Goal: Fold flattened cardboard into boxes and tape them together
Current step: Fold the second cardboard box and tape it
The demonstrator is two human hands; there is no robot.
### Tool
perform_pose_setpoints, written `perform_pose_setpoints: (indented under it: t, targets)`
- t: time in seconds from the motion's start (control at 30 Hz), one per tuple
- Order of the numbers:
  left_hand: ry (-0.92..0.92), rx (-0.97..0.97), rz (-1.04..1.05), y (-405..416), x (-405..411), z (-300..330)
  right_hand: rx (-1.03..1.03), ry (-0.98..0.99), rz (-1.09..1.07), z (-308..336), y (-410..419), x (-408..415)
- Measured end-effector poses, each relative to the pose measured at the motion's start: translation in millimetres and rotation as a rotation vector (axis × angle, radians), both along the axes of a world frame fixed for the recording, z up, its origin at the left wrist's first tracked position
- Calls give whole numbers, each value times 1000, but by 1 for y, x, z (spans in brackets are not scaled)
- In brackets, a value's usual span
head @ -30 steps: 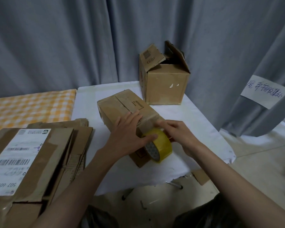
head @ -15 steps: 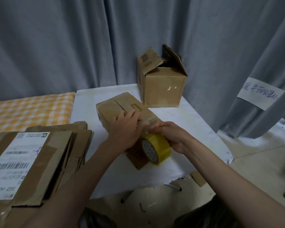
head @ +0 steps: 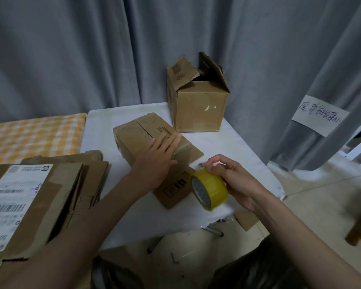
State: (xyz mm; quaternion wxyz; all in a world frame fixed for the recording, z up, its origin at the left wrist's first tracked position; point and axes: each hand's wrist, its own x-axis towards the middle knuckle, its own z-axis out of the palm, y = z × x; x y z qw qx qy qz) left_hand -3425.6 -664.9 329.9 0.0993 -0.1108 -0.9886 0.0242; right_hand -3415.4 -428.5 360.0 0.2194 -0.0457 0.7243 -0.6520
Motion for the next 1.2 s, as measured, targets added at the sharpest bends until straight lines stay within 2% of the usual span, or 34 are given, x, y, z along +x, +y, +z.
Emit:
perform_pose_setpoints:
  t: [0.13, 0.27, 0.33, 0.4, 0.5, 0.57, 0.63, 0.8, 0.9, 1.07, 1.2]
  targets:
    - [-146, 71, -44, -6, -6, 7, -10, 74, -19, -1, 0, 8]
    - [-58, 181, -43, -4, -4, 9, -59, 116, -29, 0, 1, 15]
    - [6, 165, -31, 1, -1, 7, -77, 134, -29, 0, 3, 18]
    - [-18, 157, -23, 4, -1, 9, -82, 154, -31, 1, 5, 20]
    - [-97, 340, -10, 9, 2, 28, -65, 188, -28, 4, 6, 24]
    - [-9, 524, -69, 19, 12, 42, -68, 193, -22, 5, 7, 25]
    - [-2, 679, -156, 33, 25, 54, -79, 201, -11, 7, 7, 27]
    - [3, 811, -115, 52, 37, 64, -85, 265, -14, 7, 3, 29]
    - [42, 822, -64, 58, 38, 65, -39, 330, -38, 3, 2, 31]
    - [59, 707, 22, 66, 36, 57, 24, 316, -31, -14, -8, 39]
    - [38, 715, 12, 67, 40, 47, 182, 469, -102, -20, -13, 42]
